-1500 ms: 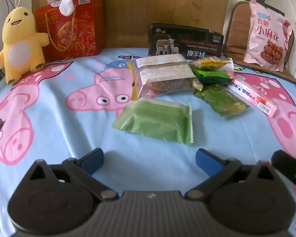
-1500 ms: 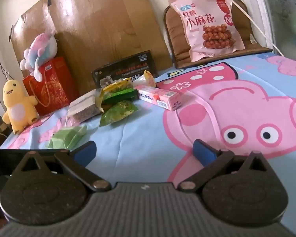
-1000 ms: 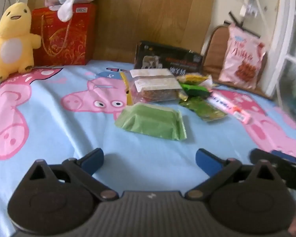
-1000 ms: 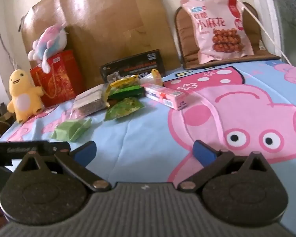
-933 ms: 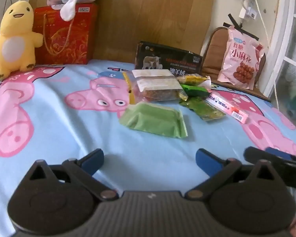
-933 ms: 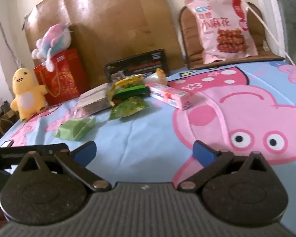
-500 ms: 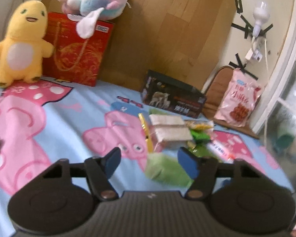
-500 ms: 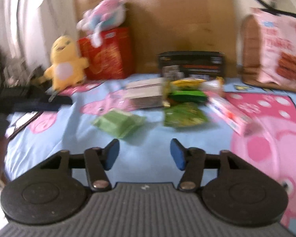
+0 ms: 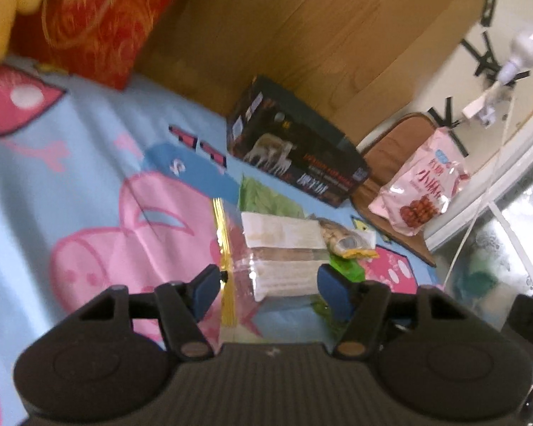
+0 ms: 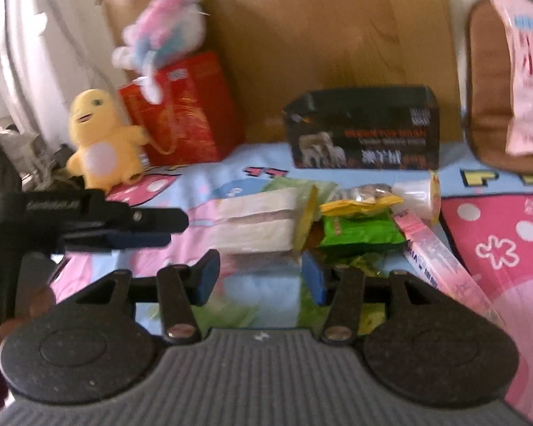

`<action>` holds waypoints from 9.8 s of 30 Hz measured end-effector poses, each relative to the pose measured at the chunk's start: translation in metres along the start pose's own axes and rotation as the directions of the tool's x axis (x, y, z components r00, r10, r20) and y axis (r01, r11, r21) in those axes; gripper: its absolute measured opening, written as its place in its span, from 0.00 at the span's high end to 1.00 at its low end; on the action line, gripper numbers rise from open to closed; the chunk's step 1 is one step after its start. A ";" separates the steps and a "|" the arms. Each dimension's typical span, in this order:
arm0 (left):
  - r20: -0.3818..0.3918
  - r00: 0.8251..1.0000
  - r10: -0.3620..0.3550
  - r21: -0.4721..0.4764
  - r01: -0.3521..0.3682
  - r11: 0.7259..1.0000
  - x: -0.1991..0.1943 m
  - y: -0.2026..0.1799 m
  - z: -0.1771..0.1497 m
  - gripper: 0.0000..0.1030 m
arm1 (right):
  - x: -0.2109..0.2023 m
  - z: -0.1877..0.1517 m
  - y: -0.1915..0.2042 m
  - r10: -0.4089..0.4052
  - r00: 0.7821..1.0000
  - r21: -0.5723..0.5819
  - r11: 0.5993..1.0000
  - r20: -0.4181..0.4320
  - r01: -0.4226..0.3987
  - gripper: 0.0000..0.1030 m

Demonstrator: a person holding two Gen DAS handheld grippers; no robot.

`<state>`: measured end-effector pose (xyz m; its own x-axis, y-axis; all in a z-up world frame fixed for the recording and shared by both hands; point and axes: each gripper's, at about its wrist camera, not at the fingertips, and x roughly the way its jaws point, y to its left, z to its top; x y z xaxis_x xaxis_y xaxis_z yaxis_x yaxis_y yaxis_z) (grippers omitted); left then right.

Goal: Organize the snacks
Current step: 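Move the left tool toward the clear bag of sesame cake, then close the left tool on the clear sesame cake bag and lift, then carry the bag into the black box and open the left tool, then grasp the green pastry packet with the left tool, then lower the green packet into the black box and release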

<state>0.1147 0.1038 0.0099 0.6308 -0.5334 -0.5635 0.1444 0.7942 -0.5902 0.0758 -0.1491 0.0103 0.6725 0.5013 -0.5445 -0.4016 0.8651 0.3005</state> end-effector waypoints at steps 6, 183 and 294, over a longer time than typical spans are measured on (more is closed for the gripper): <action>-0.040 0.999 -0.029 -0.033 0.028 0.999 0.012 0.001 -0.008 0.63 | 0.029 -0.009 0.004 0.024 0.995 -0.027 0.999 -0.098 -0.026 0.48; 0.013 1.000 0.020 0.136 -0.021 0.990 0.118 -0.071 0.167 0.51 | 0.092 0.142 -0.086 -0.055 0.985 -0.222 0.971 0.164 0.091 0.49; -0.018 0.994 -0.104 0.079 0.105 0.991 0.080 -0.071 0.146 0.62 | 0.044 0.118 -0.032 -0.007 0.984 -0.214 0.976 0.178 0.046 0.62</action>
<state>0.2661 0.0474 0.0907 0.5987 -0.6183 -0.5092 0.2697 0.7542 -0.5987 0.1916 -0.1530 0.0693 0.7752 0.4902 -0.3985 -0.4940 0.8636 0.1012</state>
